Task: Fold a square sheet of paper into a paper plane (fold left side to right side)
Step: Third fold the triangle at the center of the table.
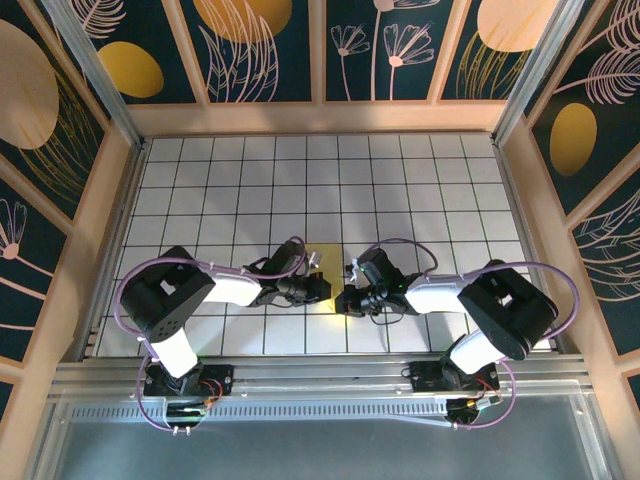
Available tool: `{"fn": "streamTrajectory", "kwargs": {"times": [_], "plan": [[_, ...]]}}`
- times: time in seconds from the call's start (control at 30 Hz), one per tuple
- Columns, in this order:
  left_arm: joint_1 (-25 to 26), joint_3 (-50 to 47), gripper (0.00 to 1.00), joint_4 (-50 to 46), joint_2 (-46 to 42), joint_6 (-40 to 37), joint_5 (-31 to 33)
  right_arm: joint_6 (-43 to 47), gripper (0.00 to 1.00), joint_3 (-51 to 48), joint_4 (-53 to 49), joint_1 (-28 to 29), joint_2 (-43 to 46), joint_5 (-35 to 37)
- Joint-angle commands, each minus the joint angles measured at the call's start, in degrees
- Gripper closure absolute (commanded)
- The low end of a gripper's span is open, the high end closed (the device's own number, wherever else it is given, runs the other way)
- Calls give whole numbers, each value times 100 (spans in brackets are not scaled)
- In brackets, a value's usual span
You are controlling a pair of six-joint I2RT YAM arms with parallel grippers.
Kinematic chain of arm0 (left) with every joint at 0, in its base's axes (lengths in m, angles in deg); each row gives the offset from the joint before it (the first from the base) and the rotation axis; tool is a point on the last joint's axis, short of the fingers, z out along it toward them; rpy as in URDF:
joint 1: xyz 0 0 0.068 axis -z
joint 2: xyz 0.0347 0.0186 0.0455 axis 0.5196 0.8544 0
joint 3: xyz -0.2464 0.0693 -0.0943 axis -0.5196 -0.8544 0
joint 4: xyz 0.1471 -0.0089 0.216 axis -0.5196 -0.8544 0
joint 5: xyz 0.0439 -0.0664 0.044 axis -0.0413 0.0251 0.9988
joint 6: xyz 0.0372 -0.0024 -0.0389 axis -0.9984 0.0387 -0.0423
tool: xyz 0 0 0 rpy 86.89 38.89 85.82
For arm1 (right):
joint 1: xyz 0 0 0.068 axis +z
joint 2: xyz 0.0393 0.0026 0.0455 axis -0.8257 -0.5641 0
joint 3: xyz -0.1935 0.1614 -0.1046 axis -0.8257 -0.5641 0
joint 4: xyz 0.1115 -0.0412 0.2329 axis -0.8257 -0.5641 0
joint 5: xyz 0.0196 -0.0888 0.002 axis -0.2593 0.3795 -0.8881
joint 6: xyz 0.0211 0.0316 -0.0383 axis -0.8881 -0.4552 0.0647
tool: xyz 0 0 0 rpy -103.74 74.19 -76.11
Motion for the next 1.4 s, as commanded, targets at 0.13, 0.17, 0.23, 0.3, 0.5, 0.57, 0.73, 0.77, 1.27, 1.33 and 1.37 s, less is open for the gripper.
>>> {"fn": "streamTrajectory", "kwargs": {"times": [0.13, 0.17, 0.23, 0.3, 0.5, 0.57, 0.73, 0.77, 1.27, 1.33, 1.37], "plan": [[21, 84, 99, -398, 60, 170, 534, 51, 100, -58, -887, 126, -355, 663], [21, 75, 99, -446, 52, 188, 577, 55, 100, -51, -910, 126, -360, 672], [21, 53, 100, -514, 35, 232, 660, 68, 100, -33, -966, 126, -364, 690], [19, 9, 100, -542, 21, 276, 719, 86, 100, -16, -1008, 124, -371, 708], [13, -52, 100, -638, -28, 332, 916, 107, 100, 35, -1122, 134, -460, 678], [10, -40, 100, -672, -36, 328, 977, 126, 100, 47, -1162, 143, -501, 664], [-48, -14, 100, -753, -54, 295, 1093, 136, 100, 59, -1230, 143, -533, 647], [-78, -23, 99, -754, -63, 288, 1111, 133, 100, 55, -1231, 143, -550, 647], [-625, -280, 96, -713, -312, 74, 1172, 169, 100, 56, -1246, 143, -622, 585], [-710, -334, 96, -737, -343, 20, 1223, 182, 100, 63, -1257, 141, -624, 576], [-750, -360, 96, -735, -352, -6, 1238, 185, 100, 68, -1255, 143, -625, 576]]}}
